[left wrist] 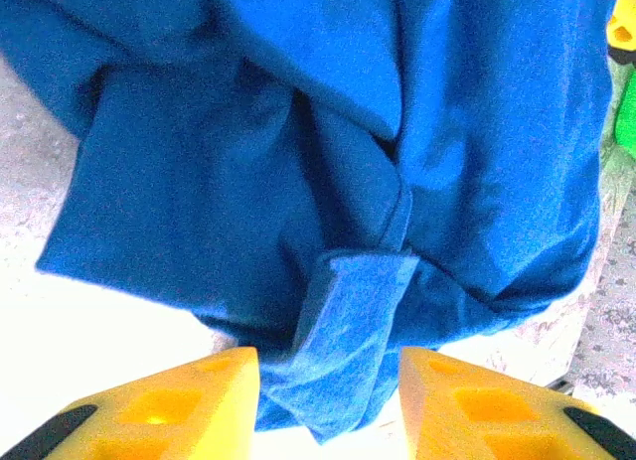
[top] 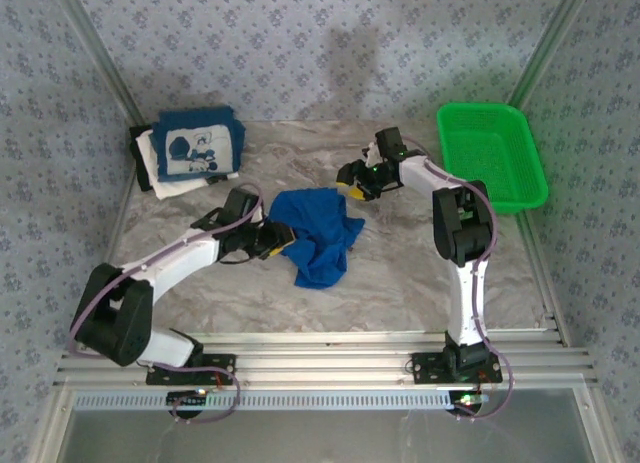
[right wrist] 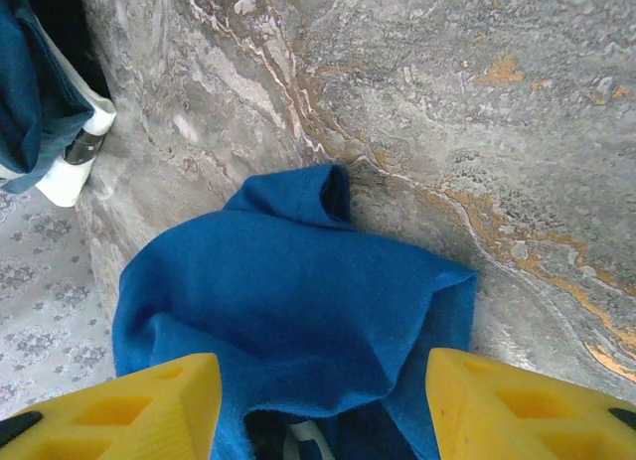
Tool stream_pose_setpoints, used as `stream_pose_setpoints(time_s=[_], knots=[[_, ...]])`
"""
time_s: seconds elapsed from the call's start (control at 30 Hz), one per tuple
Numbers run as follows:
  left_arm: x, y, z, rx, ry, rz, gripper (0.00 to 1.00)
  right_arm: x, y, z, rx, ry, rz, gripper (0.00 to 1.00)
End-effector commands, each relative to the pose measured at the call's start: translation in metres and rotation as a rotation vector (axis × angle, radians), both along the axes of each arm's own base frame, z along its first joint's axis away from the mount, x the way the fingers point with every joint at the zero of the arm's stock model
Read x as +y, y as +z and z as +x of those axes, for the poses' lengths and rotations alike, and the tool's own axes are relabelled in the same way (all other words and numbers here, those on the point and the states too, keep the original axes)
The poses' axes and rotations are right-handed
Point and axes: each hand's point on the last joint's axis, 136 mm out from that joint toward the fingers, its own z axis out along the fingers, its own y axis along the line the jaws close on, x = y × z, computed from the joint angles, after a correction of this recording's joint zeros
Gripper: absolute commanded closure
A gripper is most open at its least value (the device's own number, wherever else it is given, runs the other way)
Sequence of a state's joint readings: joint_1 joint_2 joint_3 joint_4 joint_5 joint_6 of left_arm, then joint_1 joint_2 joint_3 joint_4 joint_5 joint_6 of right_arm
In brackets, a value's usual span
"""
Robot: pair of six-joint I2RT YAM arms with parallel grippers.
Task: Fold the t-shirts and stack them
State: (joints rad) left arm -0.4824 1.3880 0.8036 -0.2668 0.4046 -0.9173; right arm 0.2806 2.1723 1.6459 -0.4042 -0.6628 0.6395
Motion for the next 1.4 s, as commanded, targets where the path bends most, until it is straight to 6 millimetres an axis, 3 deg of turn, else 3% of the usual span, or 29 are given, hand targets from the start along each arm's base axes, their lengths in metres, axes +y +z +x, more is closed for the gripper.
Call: stream_pose_setpoints(time_s=[0.0, 0.27, 0.7, 1.0, 1.37], knots=[[-0.002, 0.002, -0.006, 0.010, -0.001, -0.029, 0.59, 0.003, -0.005, -0.009, 0.032, 0.015, 0.004, 0.41], [-0.003, -0.008, 0.007, 0.004, 0.019, 0.007, 0.60, 0.004, -0.007, -0.010, 0.032, 0.018, 0.002, 0.42], [-0.011, 0.001, 0.037, -0.053, 0.013, 0.047, 0.61, 0.016, -0.003, -0.014, 0.030, 0.045, 0.013, 0.44], [-0.012, 0.001, 0.031, -0.033, -0.023, 0.055, 0.62, 0.021, 0.001, -0.013, 0.031, 0.057, 0.018, 0.44], [0.005, 0.015, 0.025, -0.053, -0.030, 0.141, 0.60, 0.021, 0.006, -0.013, 0.008, 0.084, 0.020, 0.44]])
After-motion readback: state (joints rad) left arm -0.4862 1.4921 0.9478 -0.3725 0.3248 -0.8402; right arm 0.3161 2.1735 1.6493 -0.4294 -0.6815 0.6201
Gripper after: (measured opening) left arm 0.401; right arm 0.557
